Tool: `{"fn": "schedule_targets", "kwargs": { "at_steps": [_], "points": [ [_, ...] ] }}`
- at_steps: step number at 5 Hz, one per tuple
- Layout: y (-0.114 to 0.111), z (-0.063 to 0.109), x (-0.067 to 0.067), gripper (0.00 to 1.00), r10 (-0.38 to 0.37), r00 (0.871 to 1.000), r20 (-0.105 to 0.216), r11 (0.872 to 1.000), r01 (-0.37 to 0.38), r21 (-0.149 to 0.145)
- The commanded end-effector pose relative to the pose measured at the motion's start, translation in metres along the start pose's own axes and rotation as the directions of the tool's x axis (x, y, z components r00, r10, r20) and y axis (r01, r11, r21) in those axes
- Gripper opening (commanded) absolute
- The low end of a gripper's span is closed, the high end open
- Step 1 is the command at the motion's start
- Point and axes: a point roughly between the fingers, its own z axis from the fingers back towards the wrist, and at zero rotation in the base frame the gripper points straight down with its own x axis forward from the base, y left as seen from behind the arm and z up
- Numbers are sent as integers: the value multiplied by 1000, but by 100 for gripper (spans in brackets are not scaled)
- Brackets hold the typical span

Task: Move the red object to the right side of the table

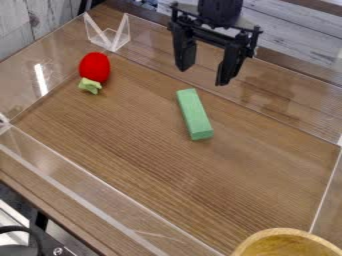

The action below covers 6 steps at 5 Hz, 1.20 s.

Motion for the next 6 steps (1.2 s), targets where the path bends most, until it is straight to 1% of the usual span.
{"fn": "schedule_targets", "kwargs": {
  "at_steps": [1, 2, 3, 4, 5, 6],
  "points": [
    [2, 11, 8, 100, -9, 998, 56, 1000, 9, 1],
    [1, 14, 13, 100, -14, 998, 68, 1000, 14, -1],
    [1, 26, 1, 100, 18, 996, 85, 1000, -17, -15],
    [2, 35, -10, 100, 45, 994, 98, 999, -43, -18],
    [-4, 22, -9, 100, -27, 996, 88, 1000, 27, -5],
    [-8, 12, -3, 100, -93, 992, 87, 996, 93, 12]
  ]
}}
